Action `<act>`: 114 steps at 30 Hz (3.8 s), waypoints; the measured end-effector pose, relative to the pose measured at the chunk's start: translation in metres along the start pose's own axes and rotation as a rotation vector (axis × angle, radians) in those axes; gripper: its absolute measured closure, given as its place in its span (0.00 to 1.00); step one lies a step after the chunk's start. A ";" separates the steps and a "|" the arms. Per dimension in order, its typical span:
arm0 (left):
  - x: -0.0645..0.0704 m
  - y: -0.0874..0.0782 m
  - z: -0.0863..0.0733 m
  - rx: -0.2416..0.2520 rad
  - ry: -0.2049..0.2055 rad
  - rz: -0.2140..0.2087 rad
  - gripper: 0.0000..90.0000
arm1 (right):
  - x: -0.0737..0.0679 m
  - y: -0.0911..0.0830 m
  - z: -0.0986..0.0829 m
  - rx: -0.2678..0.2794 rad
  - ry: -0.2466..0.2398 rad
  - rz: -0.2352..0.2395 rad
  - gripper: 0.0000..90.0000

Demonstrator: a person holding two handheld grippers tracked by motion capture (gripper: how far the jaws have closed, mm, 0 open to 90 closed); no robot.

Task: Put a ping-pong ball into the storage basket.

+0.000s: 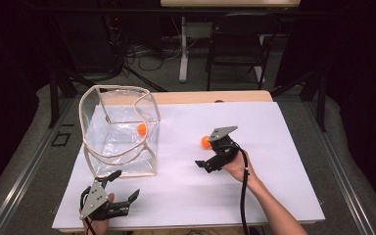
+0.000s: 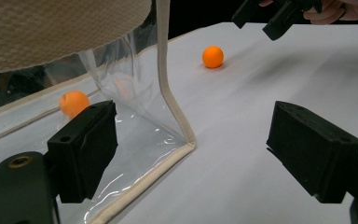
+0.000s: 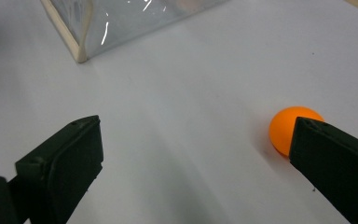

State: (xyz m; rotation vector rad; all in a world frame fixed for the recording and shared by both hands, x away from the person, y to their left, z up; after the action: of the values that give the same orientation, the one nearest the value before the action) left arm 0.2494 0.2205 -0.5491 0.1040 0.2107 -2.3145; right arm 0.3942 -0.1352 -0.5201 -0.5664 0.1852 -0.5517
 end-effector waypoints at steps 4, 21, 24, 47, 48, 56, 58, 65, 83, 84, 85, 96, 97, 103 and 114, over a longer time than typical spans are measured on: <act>0.001 0.001 0.000 -0.007 0.008 -0.008 0.17 | 0.001 -0.002 -0.005 -0.007 -0.005 -0.011 0.03; 0.001 -0.005 0.001 0.001 0.006 0.003 0.17 | 0.018 -0.001 -0.016 -0.048 0.004 -0.070 0.04; 0.001 -0.005 0.000 -0.002 0.009 0.003 0.17 | 0.022 0.001 -0.016 -0.058 0.002 -0.097 0.04; 0.000 -0.003 -0.002 -0.011 0.003 -0.002 0.17 | 0.035 0.034 -0.015 -0.068 -0.019 -0.138 0.00; 0.000 -0.003 -0.002 -0.011 0.003 -0.003 0.17 | 0.036 0.035 -0.016 -0.066 -0.021 -0.145 0.00; 0.001 -0.006 -0.003 -0.014 0.002 0.000 0.17 | 0.051 0.044 -0.015 -0.046 0.038 -0.151 0.00; 0.000 -0.006 -0.003 -0.013 0.003 0.001 0.17 | 0.052 0.045 -0.016 -0.042 0.038 -0.150 0.00; 0.001 -0.005 -0.004 -0.015 -0.003 -0.002 0.17 | 0.057 0.045 -0.018 -0.006 0.054 -0.196 0.08; 0.000 -0.004 -0.005 -0.018 -0.005 -0.008 0.17 | 0.057 0.054 -0.022 -0.070 0.050 -0.225 0.49; 0.000 -0.005 -0.005 -0.018 -0.003 -0.008 0.17 | 0.057 0.054 -0.022 -0.073 0.046 -0.230 0.52; 0.001 -0.005 -0.005 -0.018 -0.004 -0.008 0.17 | 0.057 0.054 -0.022 -0.076 0.046 -0.237 0.54; 0.000 -0.005 -0.004 -0.020 0.004 -0.005 0.17 | 0.054 0.050 -0.017 -0.060 0.030 -0.237 0.56; 0.001 -0.005 -0.004 -0.018 0.001 -0.006 0.17 | 0.053 0.049 -0.016 -0.057 0.028 -0.234 0.56; 0.000 -0.005 -0.004 -0.017 0.000 0.002 0.17 | 0.048 0.045 -0.012 -0.046 0.022 -0.219 0.56; 0.001 -0.004 -0.004 -0.022 0.005 0.001 0.17 | 0.041 0.041 -0.006 -0.041 -0.001 -0.193 0.56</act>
State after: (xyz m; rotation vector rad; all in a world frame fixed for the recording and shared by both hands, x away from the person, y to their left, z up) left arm 0.2460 0.2233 -0.5525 0.0991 0.2393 -2.3110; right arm 0.4445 -0.1314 -0.5489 -0.6285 0.1424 -0.7357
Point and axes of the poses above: each handheld gripper's, and its own axes: y roughly forward along the jaws, z roughly out of its top, x roughly to its right, the point moved 2 cm from there along y, roughly forward along the jaws, and after that the axes turned 8 degrees about x, right-handed, at the moved point
